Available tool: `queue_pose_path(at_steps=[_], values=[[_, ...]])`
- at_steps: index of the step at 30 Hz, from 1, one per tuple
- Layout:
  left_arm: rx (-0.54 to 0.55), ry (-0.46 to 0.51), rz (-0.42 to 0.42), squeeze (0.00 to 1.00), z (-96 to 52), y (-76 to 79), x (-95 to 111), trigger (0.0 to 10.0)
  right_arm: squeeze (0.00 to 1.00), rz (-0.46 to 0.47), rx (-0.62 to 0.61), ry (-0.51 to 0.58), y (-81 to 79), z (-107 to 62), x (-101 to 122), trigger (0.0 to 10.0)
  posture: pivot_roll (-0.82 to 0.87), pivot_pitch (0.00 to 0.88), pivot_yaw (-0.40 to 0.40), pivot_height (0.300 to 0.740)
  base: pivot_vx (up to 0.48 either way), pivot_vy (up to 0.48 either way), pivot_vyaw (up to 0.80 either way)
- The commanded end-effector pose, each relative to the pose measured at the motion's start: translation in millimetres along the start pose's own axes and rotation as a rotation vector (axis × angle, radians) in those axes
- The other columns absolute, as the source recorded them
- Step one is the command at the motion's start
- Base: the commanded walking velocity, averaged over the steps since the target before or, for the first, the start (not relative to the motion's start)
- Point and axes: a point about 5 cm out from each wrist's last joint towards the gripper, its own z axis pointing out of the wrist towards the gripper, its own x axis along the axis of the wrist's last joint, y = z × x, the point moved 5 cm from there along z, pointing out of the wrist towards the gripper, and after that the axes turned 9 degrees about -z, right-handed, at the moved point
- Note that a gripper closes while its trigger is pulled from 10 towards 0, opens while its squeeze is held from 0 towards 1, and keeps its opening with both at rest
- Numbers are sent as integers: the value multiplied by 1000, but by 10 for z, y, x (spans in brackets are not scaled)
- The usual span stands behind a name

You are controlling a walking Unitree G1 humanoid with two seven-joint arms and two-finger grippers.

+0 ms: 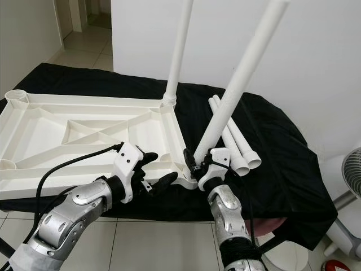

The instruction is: Building children table

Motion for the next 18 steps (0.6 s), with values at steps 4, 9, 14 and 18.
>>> queue_pose_path(at_steps=[4, 9, 14, 18], values=[[-40, 2, 13, 0, 11, 60, 43, 10000, 0, 22, -18, -55, 14, -221, -231, 10000, 32, 0, -123, 740, 0, 0, 0], [-39, 2, 12, 0, 8, 51, 48, 10000, 0, -12, 9, -81, -55, -241, -285, 10000, 32, 0, -123, 740, 0, 0, 0], [-38, 2, 14, 0, 7, 46, 51, 10000, 0, -72, 60, -129, -120, -206, -335, 10000, 29, 0, -120, 740, 0, 0, 0], [-37, 3, 14, 0, 7, 43, 57, 10000, 0, -184, 124, -166, -174, -165, -358, 10000, 29, 0, -122, 740, 0, 0, 0]])
